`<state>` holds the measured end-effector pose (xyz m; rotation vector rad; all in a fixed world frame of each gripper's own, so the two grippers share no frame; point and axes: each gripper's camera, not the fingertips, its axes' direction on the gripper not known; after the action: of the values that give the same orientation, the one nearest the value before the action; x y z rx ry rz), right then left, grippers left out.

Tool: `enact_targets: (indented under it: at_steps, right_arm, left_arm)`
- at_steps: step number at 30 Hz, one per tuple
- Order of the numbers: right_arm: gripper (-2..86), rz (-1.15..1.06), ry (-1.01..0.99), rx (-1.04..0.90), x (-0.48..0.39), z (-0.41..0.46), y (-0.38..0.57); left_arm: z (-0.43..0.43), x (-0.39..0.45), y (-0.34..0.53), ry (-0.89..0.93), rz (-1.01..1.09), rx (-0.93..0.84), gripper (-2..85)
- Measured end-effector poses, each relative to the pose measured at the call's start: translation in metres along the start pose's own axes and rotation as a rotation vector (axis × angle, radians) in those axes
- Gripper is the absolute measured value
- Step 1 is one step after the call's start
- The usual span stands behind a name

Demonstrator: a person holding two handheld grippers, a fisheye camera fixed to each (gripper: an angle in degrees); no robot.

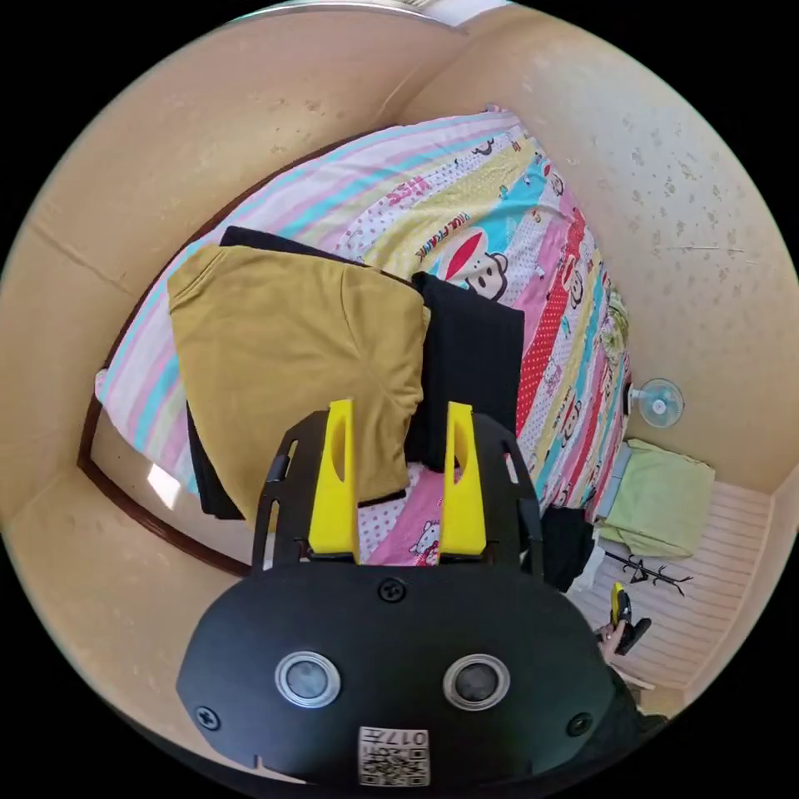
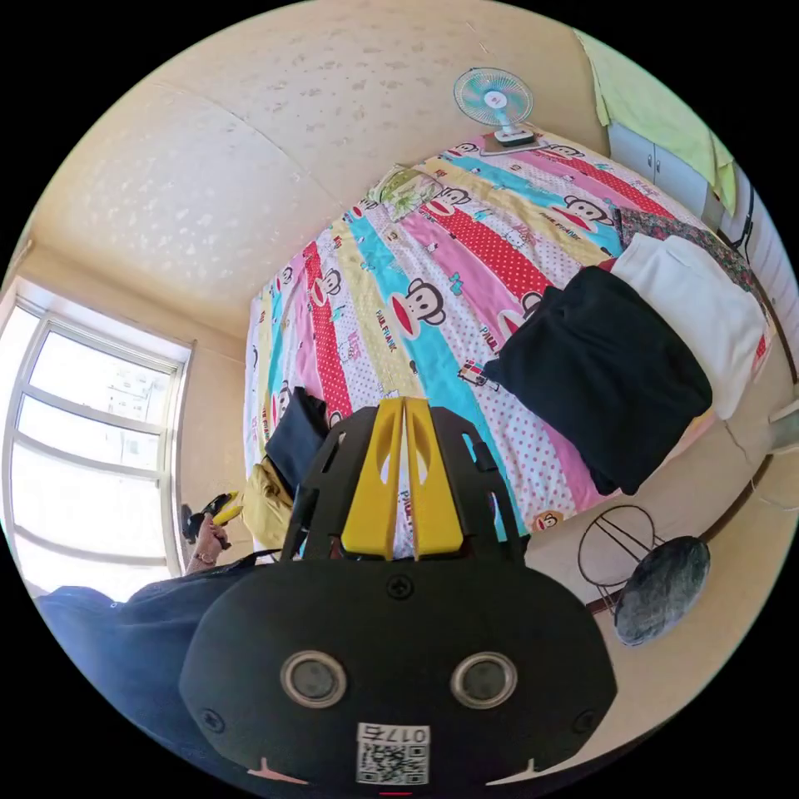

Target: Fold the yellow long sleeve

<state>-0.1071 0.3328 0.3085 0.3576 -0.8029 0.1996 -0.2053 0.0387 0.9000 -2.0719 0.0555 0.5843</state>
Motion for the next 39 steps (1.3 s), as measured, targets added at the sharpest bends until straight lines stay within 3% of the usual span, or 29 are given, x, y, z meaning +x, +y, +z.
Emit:
enact_targets:
  at_steps: [4, 6, 9, 11, 14, 16, 19, 21, 23, 26, 30, 35, 37, 39]
  right_arm:
    - [0.5, -0.052, 0.058, -0.012, -0.046, 0.018, 0.007]
    - [0.4, -0.069, 0.101, -0.01, -0.062, 0.025, 0.007]
    - [0.4, -0.076, 0.127, -0.001, -0.081, 0.041, 0.011]
    - [0.4, -0.073, 0.141, -0.01, -0.092, 0.063, 0.016]
    - [0.4, -0.061, 0.154, -0.056, -0.1, 0.097, 0.016]
    - [0.4, -0.056, 0.141, -0.066, -0.106, 0.115, 0.012]
    - [0.5, -0.074, 0.112, -0.081, -0.123, 0.148, 0.001]
    - [0.5, -0.102, 0.101, -0.109, -0.137, 0.171, -0.007]
    - [0.5, -0.156, 0.087, -0.144, -0.159, 0.2, -0.016]
    - [0.5, -0.236, 0.078, -0.189, -0.188, 0.234, -0.023]
    - [0.5, -0.318, 0.071, -0.226, -0.212, 0.263, -0.024]
    - [0.7, -0.358, 0.05, -0.23, -0.208, 0.272, -0.017]
    - [0.6, -0.345, 0.051, -0.222, -0.195, 0.266, -0.015]
    - [0.7, -0.324, 0.045, -0.204, -0.176, 0.255, -0.014]
  left_arm:
    - [0.061, 0.004, -0.05, -0.034, -0.044, -0.138, 12.5]
    - [0.06, 0.007, -0.05, -0.073, -0.032, -0.097, 9.6]
    - [0.047, 0.025, -0.036, 0.034, 0.274, -0.122, 5.1]
    - [0.039, 0.023, 0.009, 0.213, 0.577, -0.3, 4.4]
    - [0.039, -0.005, 0.086, 0.188, 0.742, -0.533, 4.4]
    - [0.038, -0.039, 0.116, 0.067, 0.673, -0.576, 4.5]
    - [0.019, -0.121, 0.13, 0.003, 0.279, -0.483, 5.4]
    - [-0.003, -0.167, 0.135, 0.052, 0.006, -0.355, 7.2]
    - [-0.044, -0.188, 0.146, 0.147, -0.171, -0.053, 9.8]
    - [-0.058, -0.157, 0.143, 0.254, -0.121, 0.118, 11.1]
    - [-0.006, -0.082, 0.122, 0.322, 0.012, -0.016, 14.5]
    - [0.085, -0.023, 0.129, -0.14, -0.014, -0.05, 14.0]
    - [0.099, -0.023, 0.137, -0.239, -0.043, -0.03, 11.3]
    - [0.102, -0.027, 0.145, -0.209, -0.06, -0.06, 8.7]
